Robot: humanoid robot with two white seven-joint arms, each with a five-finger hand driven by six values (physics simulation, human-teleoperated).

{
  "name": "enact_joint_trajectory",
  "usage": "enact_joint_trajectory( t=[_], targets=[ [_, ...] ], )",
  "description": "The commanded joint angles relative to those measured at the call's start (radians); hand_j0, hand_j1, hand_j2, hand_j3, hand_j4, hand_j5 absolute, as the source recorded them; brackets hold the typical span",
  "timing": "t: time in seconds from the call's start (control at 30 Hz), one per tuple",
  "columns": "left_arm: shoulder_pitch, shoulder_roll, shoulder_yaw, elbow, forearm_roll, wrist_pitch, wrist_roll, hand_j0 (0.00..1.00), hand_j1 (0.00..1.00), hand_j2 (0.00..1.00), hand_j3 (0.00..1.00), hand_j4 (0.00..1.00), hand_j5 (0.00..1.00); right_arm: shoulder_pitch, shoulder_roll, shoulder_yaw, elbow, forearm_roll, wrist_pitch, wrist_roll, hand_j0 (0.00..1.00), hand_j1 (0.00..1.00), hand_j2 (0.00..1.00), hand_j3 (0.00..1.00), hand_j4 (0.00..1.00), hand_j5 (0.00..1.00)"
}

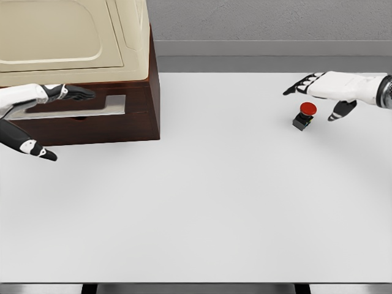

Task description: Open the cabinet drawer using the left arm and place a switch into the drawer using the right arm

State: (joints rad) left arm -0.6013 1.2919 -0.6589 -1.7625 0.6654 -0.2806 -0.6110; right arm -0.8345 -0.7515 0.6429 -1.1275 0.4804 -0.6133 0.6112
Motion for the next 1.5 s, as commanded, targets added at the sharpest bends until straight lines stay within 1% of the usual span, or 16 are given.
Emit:
enact_joint_trajectory(
  t=[0.0, 0.07, 0.13, 0.2, 0.27, 0.43, 0.47, 0.53, 0.63, 1.0, 1.03, 1.07, 1.13, 1.2, 1.4, 1.47],
  targets=[
    [0.0, 0.007, 0.001, 0.0, -0.038, 0.066, 0.0, 0.99, 0.99, 0.99, 0.99, 0.99, 0.99, 0.0, 0.011, 0.015, 0.028, -0.002, 0.002, 0.0, 1.0, 1.0, 1.0, 1.0, 1.0, 1.0],
    [0.0, 0.009, 0.001, 0.0, -0.069, 0.08, 0.0, 0.99, 0.99, 0.99, 0.99, 0.99, 0.99, 0.0, 0.012, 0.023, 0.029, 0.01, 0.002, 0.0, 1.0, 1.0, 1.0, 1.0, 1.0, 1.0],
    [0.0, 0.009, 0.001, 0.0, -0.075, 0.083, 0.0, 0.99, 0.99, 0.99, 0.99, 0.99, 0.99, -0.002, 0.012, 0.037, 0.029, 0.012, 0.002, 0.0, 1.0, 1.0, 1.0, 1.0, 1.0, 1.0],
    [-0.003, 0.01, 0.001, 0.0, -0.086, 0.106, 0.0, 0.99, 0.99, 0.99, 0.99, 0.99, 0.99, -0.009, 0.012, 0.038, 0.048, 0.012, 0.002, 0.0, 1.0, 1.0, 1.0, 1.0, 1.0, 1.0],
    [-0.006, 0.009, 0.002, 0.0, -0.095, 0.138, 0.0, 0.99, 0.99, 0.99, 0.99, 0.99, 0.99, -0.021, 0.029, 0.046, 0.083, 0.012, 0.002, 0.0, 1.0, 1.0, 1.0, 1.0, 1.0, 1.0],
    [-0.005, 0.009, 0.001, 0.0, -0.113, 0.164, 0.0, 0.99, 0.99, 0.99, 0.99, 0.99, 0.99, -0.035, 0.041, 0.051, 0.107, 0.013, 0.002, 0.0, 1.0, 1.0, 1.0, 1.0, 1.0, 1.0],
    [-0.005, 0.009, 0.001, 0.0, -0.135, 0.166, 0.0, 0.99, 0.99, 0.99, 0.99, 0.99, 0.99, -0.035, 0.043, 0.051, 0.109, 0.02, 0.002, 0.0, 1.0, 1.0, 1.0, 1.0, 1.0, 1.0],
    [-0.005, 0.009, 0.001, 0.0, -0.158, 0.173, 0.0, 1.0, 1.0, 1.0, 1.0, 1.0, 1.0, -0.046, 0.07, 0.051, 0.163, 0.043, 0.002, 0.0, 1.0, 1.0, 1.0, 1.0, 1.0, 1.0],
    [-0.003, 0.001, 0.001, 0.0, -0.198, 0.198, 0.0, 1.0, 1.0, 1.0, 1.0, 1.0, 1.0, -0.048, 0.072, 0.051, 0.169, 0.046, 0.002, 0.0, 1.0, 1.0, 1.0, 1.0, 1.0, 1.0],
    [-0.005, 0.001, 0.001, 0.002, -0.244, 0.264, 0.0, 1.0, 1.0, 1.0, 1.0, 1.0, 1.0, -0.057, 0.086, 0.052, 0.19, 0.05, 0.002, 0.0, 1.0, 1.0, 1.0, 1.0, 1.0, 1.0],
    [-0.003, 0.001, 0.001, 0.002, -0.271, 0.265, 0.0, 1.0, 1.0, 1.0, 1.0, 1.0, 1.0, -0.058, 0.087, 0.052, 0.19, 0.05, 0.002, 0.0, 1.0, 1.0, 1.0, 1.0, 1.0, 1.0],
    [-0.005, 0.003, 0.001, 0.003, -0.277, 0.268, 0.0, 1.0, 1.0, 1.0, 1.0, 1.0, 1.0, -0.063, 0.089, 0.052, 0.193, 0.05, 0.002, 0.0, 1.0, 1.0, 1.0, 1.0, 1.0, 1.0],
    [-0.005, 0.007, 0.001, 0.003, -0.28, 0.278, 0.0, 1.0, 1.0, 1.0, 1.0, 1.0, 1.0, -0.074, 0.106, 0.052, 0.218, 0.064, 0.002, 0.0, 1.0, 1.0, 1.0, 1.0, 1.0, 1.0],
    [-0.005, 0.006, 0.002, 0.002, -0.283, 0.278, 0.0, 1.0, 1.0, 1.0, 1.0, 1.0, 1.0, -0.074, 0.106, 0.052, 0.229, 0.07, 0.002, 0.0, 1.0, 1.0, 1.0, 1.0, 1.0, 1.0],
    [-0.011, 0.012, 0.002, 0.002, -0.302, 0.278, 0.0, 1.0, 1.0, 1.0, 1.0, 1.0, 1.0, -0.074, 0.106, 0.052, 0.229, 0.07, 0.002, 0.0, 1.0, 1.0, 1.0, 1.0, 1.0, 1.0],
    [-0.021, 0.023, 0.002, 0.002, -0.305, 0.276, 0.0, 1.0, 1.0, 1.0, 1.0, 1.0, 1.0, -0.074, 0.104, 0.063, 0.229, 0.07, 0.002, 0.0, 1.0, 1.0, 1.0, 1.0, 1.0, 1.0]
  ],
)
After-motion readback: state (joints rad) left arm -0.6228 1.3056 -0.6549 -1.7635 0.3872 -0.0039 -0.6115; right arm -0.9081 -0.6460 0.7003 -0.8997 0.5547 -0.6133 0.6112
